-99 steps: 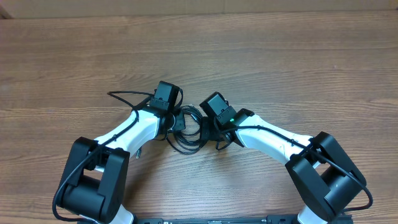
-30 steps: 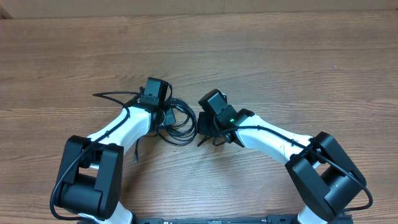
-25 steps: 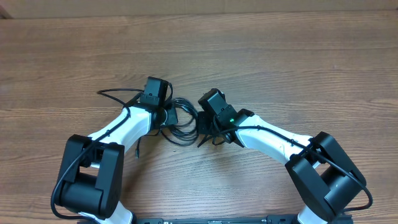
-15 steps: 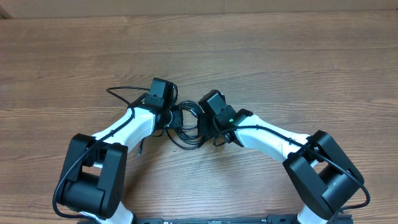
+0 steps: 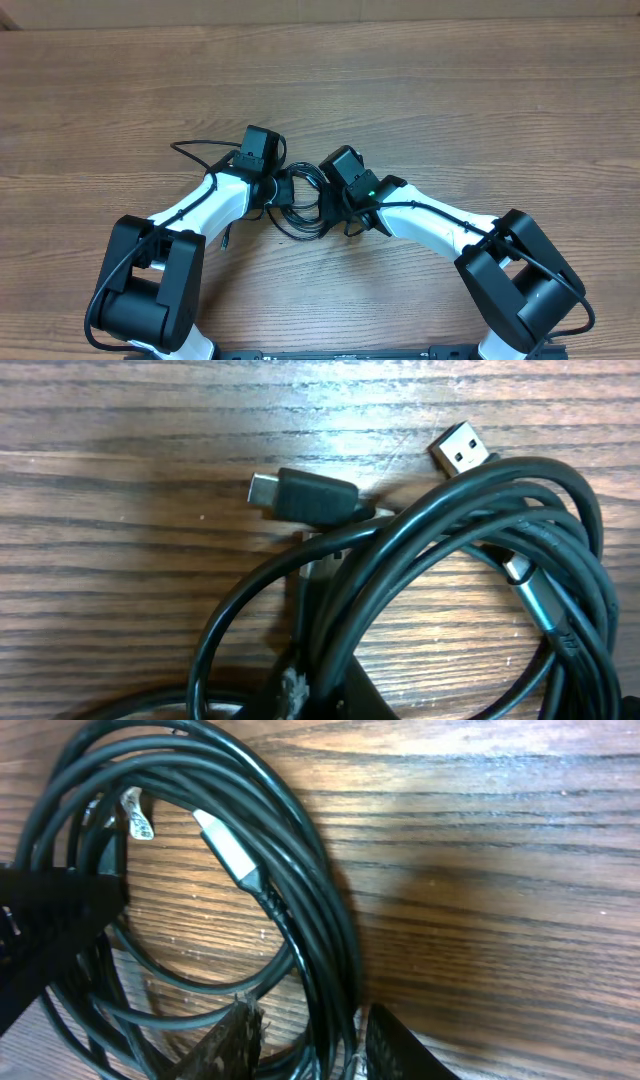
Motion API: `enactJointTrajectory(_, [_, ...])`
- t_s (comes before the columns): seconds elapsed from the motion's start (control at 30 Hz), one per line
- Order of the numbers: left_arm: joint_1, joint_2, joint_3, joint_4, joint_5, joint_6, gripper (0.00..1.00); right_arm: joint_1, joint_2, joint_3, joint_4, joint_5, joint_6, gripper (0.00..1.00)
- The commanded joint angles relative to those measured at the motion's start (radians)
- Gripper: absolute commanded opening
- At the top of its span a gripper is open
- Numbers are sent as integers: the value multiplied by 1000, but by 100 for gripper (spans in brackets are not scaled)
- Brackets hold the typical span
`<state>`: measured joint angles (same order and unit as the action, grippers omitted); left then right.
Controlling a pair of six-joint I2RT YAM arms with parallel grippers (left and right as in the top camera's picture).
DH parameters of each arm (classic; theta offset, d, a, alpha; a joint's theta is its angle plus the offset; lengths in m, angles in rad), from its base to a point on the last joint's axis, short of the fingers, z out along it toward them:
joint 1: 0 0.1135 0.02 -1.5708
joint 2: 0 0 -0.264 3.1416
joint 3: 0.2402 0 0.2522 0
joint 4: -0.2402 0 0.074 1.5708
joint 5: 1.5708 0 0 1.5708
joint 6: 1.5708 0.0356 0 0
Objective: Untangle cables
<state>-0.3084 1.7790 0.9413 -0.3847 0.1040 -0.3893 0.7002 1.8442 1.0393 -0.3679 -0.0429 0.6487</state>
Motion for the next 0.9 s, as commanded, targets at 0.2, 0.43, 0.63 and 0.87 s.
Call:
enactJointTrajectory(0.2, [-5,32,-26,-27,-58,-12,8,-4,12,-5,-6,31,-3,33])
enactJointTrajectory(0.43, [-5,32,-26,-50,-120,-69,6,-4,12,-5,-24,35,-3,39])
enactJointTrajectory(0.63, [-5,32,-26,-65,-162,-108,5,-4,12,-5,-32,34,-3,40])
enactJointTrajectory(0.87, [1,32,-26,-73,-167,-117,6,-4,11,-1,-30,11,-2,45])
